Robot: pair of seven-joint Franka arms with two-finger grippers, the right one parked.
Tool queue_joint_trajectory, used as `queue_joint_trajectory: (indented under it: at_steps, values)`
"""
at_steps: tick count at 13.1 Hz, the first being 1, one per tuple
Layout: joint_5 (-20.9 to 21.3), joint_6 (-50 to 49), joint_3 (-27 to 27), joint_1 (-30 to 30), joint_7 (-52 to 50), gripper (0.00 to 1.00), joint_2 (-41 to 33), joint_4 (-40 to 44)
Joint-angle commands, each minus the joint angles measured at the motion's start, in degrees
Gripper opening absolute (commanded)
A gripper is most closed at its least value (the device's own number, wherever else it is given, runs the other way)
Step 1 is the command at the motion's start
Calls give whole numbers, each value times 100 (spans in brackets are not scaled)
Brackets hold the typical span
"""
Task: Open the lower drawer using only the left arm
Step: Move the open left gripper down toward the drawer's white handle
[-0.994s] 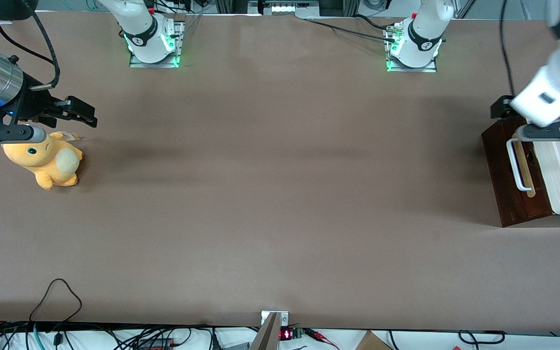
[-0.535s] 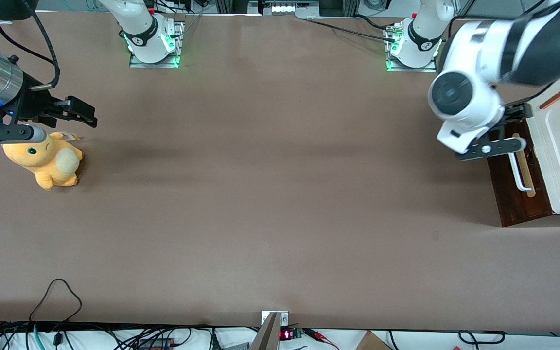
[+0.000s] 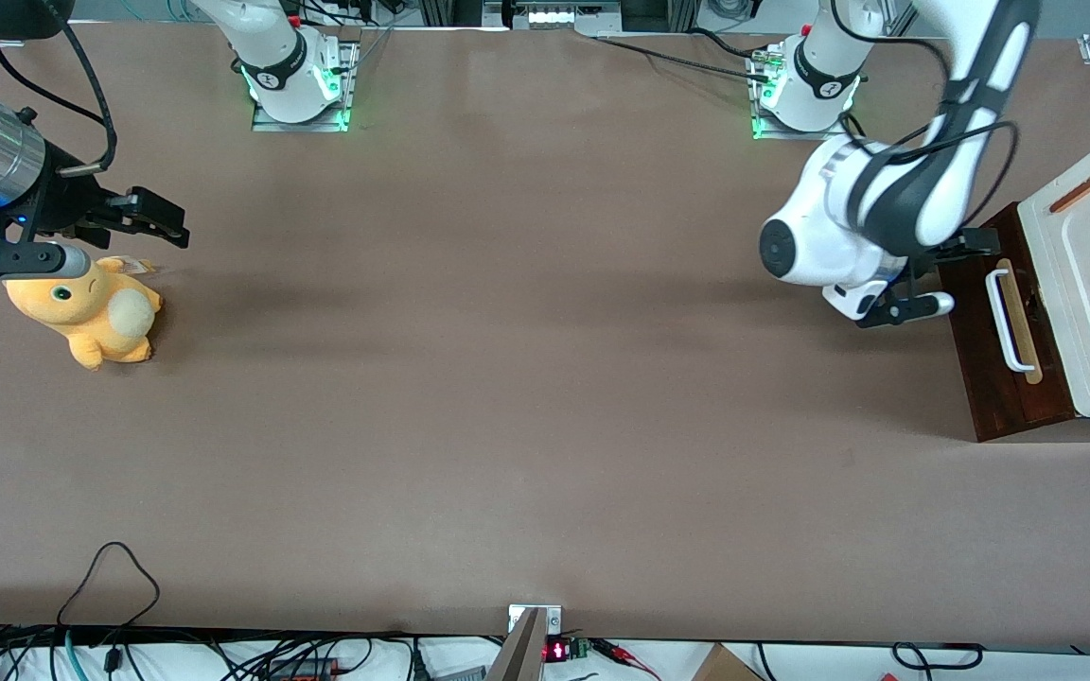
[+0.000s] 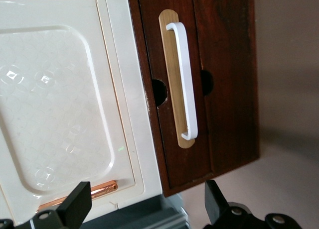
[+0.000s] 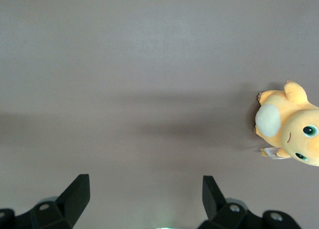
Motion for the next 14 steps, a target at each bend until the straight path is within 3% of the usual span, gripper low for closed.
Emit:
queue_joint_trajectory:
  at_steps: [1,2,5,14]
  values:
    - [530,29,-33,-48,-534,100,174,-423]
    - [932,-23,-24,-74,-675,100,376,-502]
    - [1435,-50,90,-66,-984,100,799,-547]
    - [2658,73,634,93,-975,94,1266,-468]
